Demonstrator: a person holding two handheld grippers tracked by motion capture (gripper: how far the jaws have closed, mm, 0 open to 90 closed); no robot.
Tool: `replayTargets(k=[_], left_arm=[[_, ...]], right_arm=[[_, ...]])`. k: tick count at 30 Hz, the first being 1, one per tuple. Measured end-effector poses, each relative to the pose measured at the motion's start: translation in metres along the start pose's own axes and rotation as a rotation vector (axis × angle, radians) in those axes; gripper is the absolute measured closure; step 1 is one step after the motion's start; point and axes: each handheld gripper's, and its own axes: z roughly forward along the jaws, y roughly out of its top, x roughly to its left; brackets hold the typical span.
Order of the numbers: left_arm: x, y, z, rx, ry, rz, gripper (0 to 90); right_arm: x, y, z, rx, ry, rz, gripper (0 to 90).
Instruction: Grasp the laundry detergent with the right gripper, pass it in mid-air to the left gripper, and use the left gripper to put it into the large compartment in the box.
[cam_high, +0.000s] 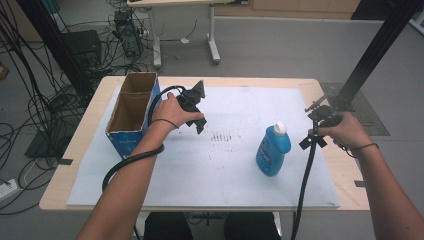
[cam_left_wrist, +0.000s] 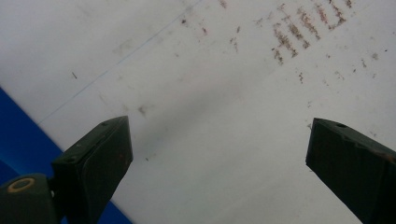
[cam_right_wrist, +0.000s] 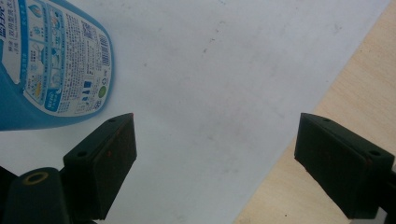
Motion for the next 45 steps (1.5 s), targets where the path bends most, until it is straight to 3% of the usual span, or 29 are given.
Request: replayTargets(k=[13, 21, 30, 45], left_arm=[[0.001, 0.001, 0.001, 0.006, 0.001, 0.001, 7.4], [0.000, -0.001, 0.004, 0.011, -0.002, 0.005, 7.2], [0.004, -0.003, 0.005, 0.021, -0.013, -0.014, 6.9], [0.003, 0.001, 0.010, 0.033, -0.014, -0.005, 7.1]], right_arm=[[0.000, 0.000, -0.001, 0.002, -0.003, -0.002, 12.9], [0.002, -0.009, -0.001, -0.004, -0.001, 0.005, 12.8], [0.006, -0.027, -0.007, -0.024, -0.004, 0.007, 12.1], [0.014, -0.059, -0.013, -0.091, 0.023, 0.005, 11.7]])
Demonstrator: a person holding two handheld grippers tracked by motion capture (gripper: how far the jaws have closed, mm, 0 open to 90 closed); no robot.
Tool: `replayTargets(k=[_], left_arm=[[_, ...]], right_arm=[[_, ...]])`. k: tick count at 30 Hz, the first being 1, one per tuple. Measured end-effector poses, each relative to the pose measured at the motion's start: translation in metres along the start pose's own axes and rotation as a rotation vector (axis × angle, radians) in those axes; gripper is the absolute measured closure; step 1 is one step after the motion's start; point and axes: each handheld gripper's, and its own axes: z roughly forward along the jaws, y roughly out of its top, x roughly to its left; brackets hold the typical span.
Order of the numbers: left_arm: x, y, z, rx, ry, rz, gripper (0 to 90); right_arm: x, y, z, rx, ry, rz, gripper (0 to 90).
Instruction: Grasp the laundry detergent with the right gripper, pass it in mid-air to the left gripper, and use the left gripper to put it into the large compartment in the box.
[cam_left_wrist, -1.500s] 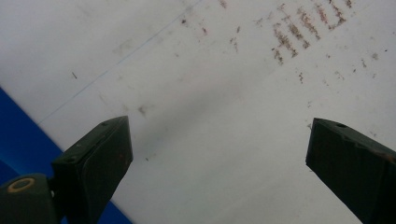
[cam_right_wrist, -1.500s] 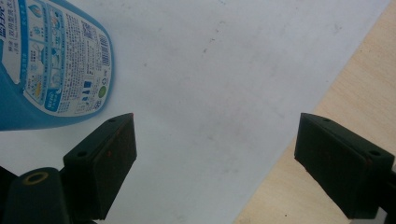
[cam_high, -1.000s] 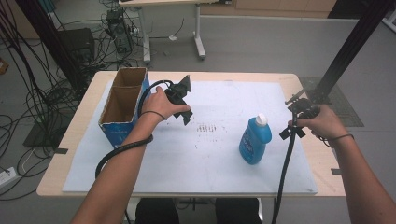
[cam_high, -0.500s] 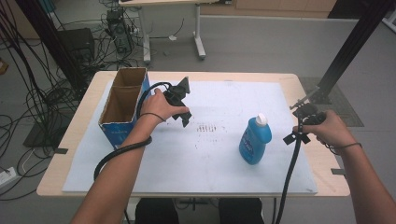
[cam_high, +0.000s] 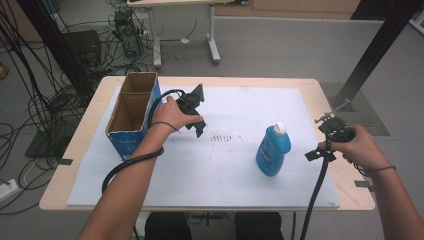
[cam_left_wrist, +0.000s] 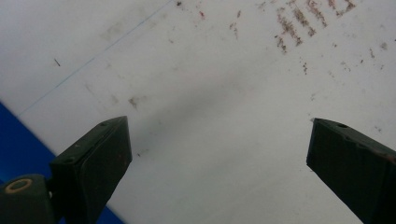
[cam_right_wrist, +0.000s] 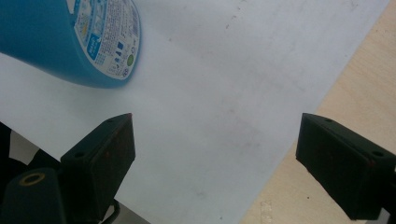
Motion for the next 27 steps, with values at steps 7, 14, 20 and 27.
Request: replayTargets(k=[7, 14, 20, 27], left_arm=[[0.002, 0.001, -0.001, 0.001, -0.006, -0.005, 6.9], [0.000, 0.003, 0.000, 0.003, -0.006, -0.004, 6.8], [0.001, 0.003, 0.001, 0.009, -0.005, -0.006, 6.9], [0.000, 0.004, 0.002, 0.013, -0.006, -0.008, 6.8]], right_arm=[[0.005, -0.015, 0.001, -0.025, 0.006, -0.010, 11.3], [0.011, -0.029, 0.002, -0.058, 0.022, -0.006, 11.0], [0.018, -0.044, 0.007, -0.092, 0.040, -0.013, 10.2], [0.025, -0.055, 0.014, -0.112, 0.052, -0.020, 9.6]])
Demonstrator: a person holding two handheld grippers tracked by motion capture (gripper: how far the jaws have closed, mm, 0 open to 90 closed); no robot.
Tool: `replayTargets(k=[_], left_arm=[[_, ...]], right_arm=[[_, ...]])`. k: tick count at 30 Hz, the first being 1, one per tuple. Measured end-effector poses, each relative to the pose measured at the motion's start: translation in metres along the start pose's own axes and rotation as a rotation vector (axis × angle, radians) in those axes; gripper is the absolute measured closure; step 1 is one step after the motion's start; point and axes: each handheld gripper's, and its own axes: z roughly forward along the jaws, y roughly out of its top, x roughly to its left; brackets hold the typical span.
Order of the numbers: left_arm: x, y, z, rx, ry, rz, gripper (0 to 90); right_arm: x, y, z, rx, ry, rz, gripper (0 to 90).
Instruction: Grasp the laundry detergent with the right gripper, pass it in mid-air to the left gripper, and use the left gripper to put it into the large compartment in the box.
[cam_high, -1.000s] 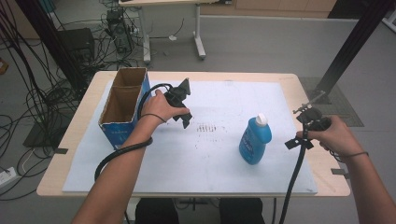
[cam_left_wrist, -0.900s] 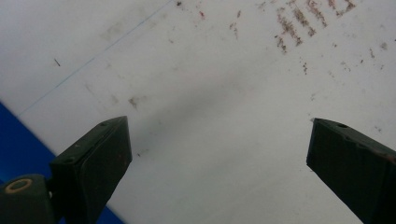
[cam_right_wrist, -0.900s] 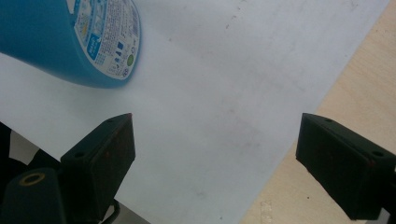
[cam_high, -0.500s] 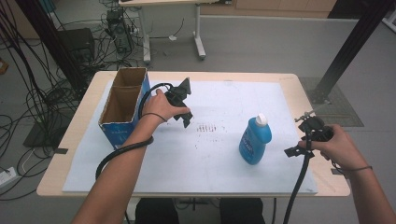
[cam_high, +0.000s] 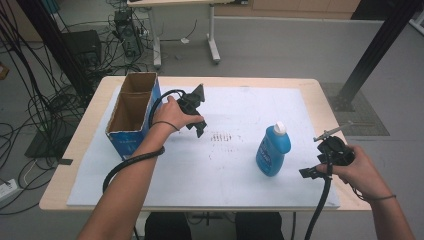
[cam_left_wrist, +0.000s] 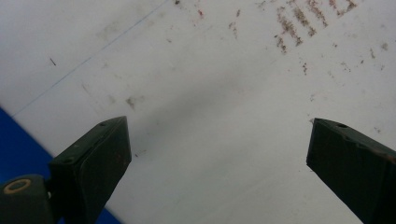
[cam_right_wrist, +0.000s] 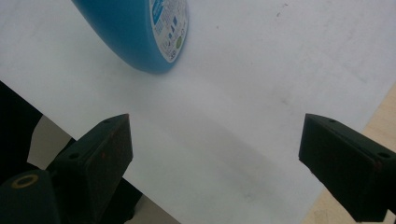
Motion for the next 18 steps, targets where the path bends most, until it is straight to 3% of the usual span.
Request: replayTargets(k=[18], left_arm=[[-0.003, 0.003, 0.001, 0.007, 0.001, 0.005, 6.8]], right_arm=[[0.017, -0.018, 0.010, -0.060, 0.015, -0.008, 9.3]])
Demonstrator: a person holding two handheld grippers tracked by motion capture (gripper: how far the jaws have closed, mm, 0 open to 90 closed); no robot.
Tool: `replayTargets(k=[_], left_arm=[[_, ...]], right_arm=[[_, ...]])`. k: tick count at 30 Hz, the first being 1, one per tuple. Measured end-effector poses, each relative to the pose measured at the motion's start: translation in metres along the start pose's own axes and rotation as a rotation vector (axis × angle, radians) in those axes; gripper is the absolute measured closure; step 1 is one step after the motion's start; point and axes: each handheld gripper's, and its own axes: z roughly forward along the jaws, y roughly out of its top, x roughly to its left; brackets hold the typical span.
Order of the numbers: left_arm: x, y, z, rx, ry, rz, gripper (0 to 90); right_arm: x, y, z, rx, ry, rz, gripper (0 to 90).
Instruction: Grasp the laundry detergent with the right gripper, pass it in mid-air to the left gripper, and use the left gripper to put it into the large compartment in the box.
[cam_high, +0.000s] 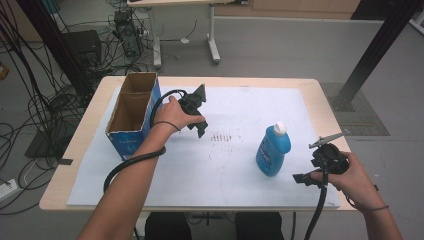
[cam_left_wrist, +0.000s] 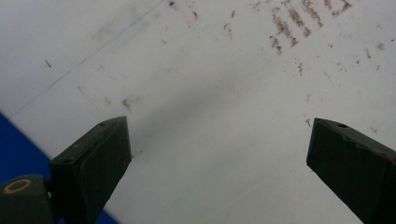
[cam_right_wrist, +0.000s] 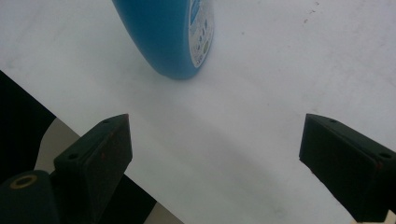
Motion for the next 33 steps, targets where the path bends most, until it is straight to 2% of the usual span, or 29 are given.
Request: replayTargets(k=[11, 14, 24, 33], left_arm=[[0.001, 0.000, 0.002, 0.007, 0.002, -0.002, 6.9], [0.002, -0.001, 0.003, 0.005, 0.001, -0.003, 7.0], [0.000, -0.001, 0.004, 0.005, -0.003, 0.000, 7.0], [-0.001, -0.003, 0.004, 0.003, -0.004, -0.002, 7.0]], right_arm=[[0.007, -0.015, 0.010, -0.049, 0.003, 0.009, 9.3], [0.013, -0.017, 0.013, -0.056, -0.011, 0.005, 9.3], [0.025, -0.025, 0.018, -0.083, -0.005, -0.001, 9.0], [0.032, -0.035, 0.024, -0.138, -0.017, 0.012, 8.2]])
